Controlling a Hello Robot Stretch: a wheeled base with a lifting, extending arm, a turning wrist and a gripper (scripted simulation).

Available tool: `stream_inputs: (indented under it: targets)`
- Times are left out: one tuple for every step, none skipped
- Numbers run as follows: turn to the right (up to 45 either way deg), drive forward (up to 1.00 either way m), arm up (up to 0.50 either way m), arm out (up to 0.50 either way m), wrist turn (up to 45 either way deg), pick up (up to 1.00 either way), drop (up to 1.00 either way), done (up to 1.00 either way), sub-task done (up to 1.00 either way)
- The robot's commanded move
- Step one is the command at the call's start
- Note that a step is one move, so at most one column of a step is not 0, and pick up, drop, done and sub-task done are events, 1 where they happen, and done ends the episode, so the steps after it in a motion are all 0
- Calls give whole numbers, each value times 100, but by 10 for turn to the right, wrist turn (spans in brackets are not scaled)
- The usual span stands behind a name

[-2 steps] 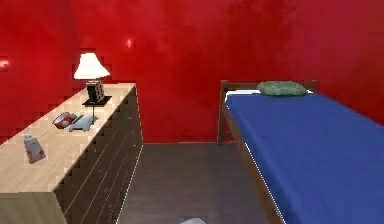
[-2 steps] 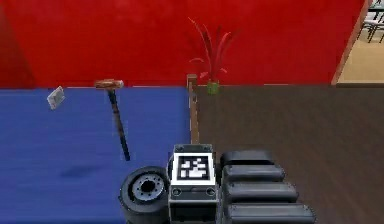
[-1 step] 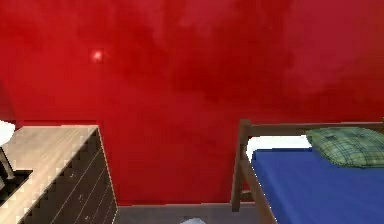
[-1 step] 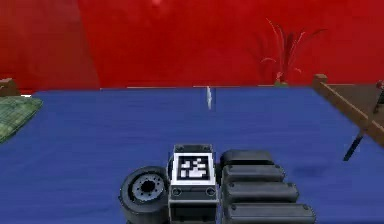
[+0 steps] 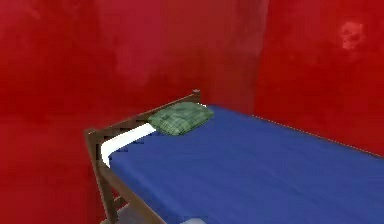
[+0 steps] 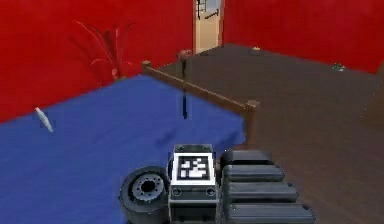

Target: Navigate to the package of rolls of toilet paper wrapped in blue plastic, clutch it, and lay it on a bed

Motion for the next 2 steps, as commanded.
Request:
stream_inputs:
  targets:
    - [450,0,0,0,0,0,0,0,0]
    - [450,0,0,0,0,0,0,0,0]
